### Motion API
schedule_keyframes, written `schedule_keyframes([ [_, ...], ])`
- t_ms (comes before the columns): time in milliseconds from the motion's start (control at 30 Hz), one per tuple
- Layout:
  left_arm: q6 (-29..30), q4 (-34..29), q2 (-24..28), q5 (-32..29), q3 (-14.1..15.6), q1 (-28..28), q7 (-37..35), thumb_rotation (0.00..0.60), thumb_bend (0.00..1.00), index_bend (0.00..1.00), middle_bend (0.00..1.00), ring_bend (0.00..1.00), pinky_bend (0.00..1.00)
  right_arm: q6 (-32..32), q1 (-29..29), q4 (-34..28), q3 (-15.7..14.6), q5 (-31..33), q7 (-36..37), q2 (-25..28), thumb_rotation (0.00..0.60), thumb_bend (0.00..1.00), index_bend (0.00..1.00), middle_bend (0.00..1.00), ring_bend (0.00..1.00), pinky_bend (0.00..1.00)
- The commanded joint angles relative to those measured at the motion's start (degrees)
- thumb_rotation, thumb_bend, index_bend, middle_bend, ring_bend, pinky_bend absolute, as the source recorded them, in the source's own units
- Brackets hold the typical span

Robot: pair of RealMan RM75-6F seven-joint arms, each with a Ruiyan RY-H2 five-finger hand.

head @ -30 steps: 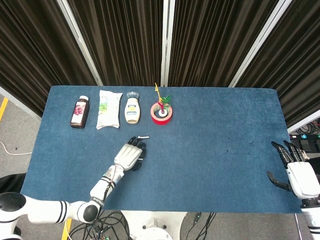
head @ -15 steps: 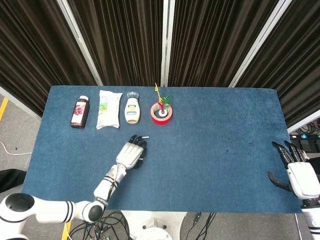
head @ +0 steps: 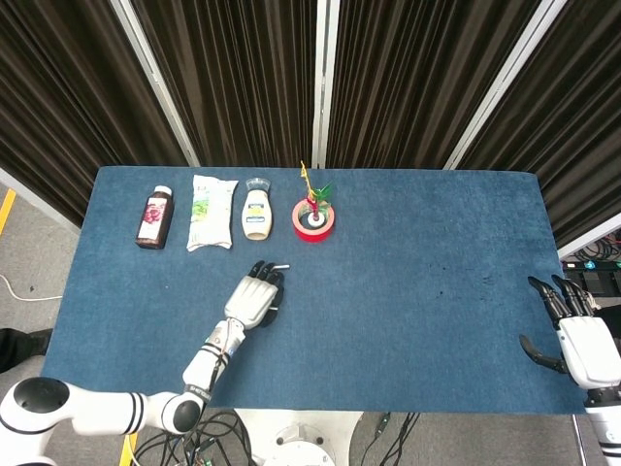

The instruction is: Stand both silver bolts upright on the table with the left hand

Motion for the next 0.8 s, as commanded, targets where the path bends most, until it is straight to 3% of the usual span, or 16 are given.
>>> schedule_keyframes([
  [33, 0.3, 0.0, -0.3, 0.4, 0.0, 0.2, -0.2, 0.6, 0.39, 0.53, 0.18, 0.02, 0.0, 0.1, 0.0, -0.1, 0.0, -0.1, -0.2, 0.0, 0.6, 0.23, 0.06, 0.15, 0.0, 0.0],
  [233, 1.0, -0.8, 0.0, 1.4, -0.5, 0.8, -1.5, 0.6, 0.4, 0.54, 0.18, 0.02, 0.0, 0.7, -0.5, -0.4, -0.1, -0.2, -0.3, 0.2, 0.6, 0.23, 0.06, 0.15, 0.0, 0.0],
  [633, -1.7, -3.5, 5.3, 0.8, -4.7, 3.9, -15.2, 0.6, 0.39, 0.54, 0.18, 0.02, 0.0, 0.8, -0.5, -0.5, 0.0, -0.4, -0.4, 0.2, 0.6, 0.23, 0.06, 0.15, 0.0, 0.0],
  [800, -2.6, -2.9, 6.1, 1.0, -4.3, 4.7, -17.5, 0.6, 0.39, 0.54, 0.18, 0.02, 0.0, 0.5, -0.3, -0.8, 0.1, -0.5, -0.8, 0.3, 0.6, 0.23, 0.06, 0.15, 0.0, 0.0],
])
